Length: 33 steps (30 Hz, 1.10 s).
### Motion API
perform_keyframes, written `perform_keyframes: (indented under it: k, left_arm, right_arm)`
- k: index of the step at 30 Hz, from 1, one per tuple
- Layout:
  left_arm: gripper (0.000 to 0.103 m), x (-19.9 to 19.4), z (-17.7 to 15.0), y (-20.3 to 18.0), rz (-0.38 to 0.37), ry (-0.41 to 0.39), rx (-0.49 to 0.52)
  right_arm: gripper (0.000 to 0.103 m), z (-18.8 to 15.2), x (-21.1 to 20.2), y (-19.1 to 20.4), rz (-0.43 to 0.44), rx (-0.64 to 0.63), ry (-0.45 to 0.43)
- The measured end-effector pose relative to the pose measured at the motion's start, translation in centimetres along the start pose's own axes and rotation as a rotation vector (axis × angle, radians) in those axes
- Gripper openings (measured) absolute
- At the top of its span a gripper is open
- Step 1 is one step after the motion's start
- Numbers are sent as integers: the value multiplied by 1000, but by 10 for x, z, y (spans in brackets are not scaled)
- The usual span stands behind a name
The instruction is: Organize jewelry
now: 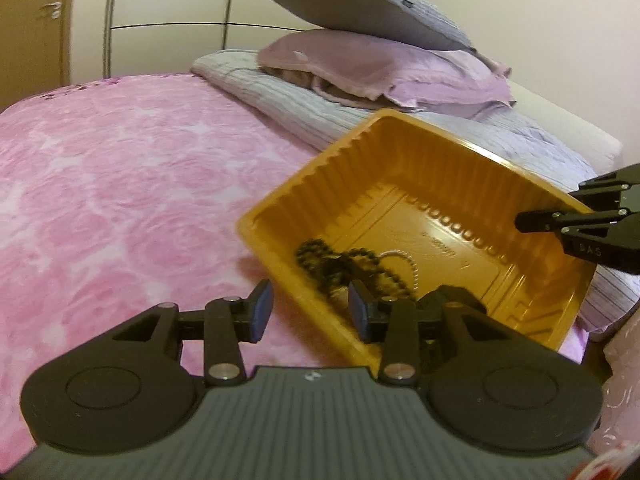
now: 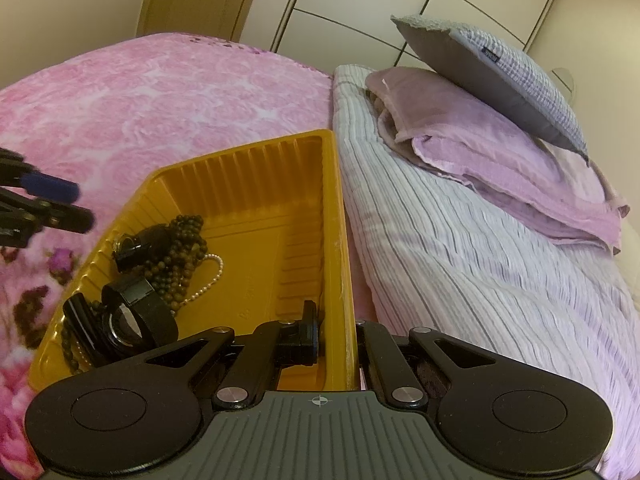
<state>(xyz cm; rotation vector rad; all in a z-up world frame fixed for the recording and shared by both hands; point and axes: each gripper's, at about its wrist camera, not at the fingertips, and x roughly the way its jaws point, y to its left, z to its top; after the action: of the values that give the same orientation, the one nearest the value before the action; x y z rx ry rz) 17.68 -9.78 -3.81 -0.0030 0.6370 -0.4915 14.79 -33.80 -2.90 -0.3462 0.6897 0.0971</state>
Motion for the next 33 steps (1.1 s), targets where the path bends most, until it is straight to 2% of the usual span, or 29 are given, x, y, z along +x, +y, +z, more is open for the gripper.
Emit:
perform_keyframes:
  k: [8,11,18,19,20,22,27,31,33]
  left_arm:
    - [40,-28,-18,24,68,15,-51]
    - [43,-40,-25,29,87,19,-64]
    - [51,-62,-40,38,143,32,-93]
    - [54,-65,-42,38,148,33,-96]
    - [57,-68,-44,38,153,35,-100]
    - [61,-72,-46,37,162,37,-103]
    - [70,-84,-52,32,188,33,-112]
    - [88,-97,-57,28,222,30,-150]
    - [94,-102,-59,26,253,55,-182]
  right_arm:
    - [4,-9,17,-28,69,147,64]
    - [4,-19,28,-46,123,260,101]
    - [5,-43,34,-74,223,471,94]
    - [15,-46,33,-76,237,490,85]
    - [40,-48,31,-78,248,506,79]
    - [72,-53,26,-83,271,545,54]
    - [72,-58,7,-86,286,567,2]
    - [72,-60,-17,-81,251,561,-26]
    - [72,-60,-35,-73,197,545,-39]
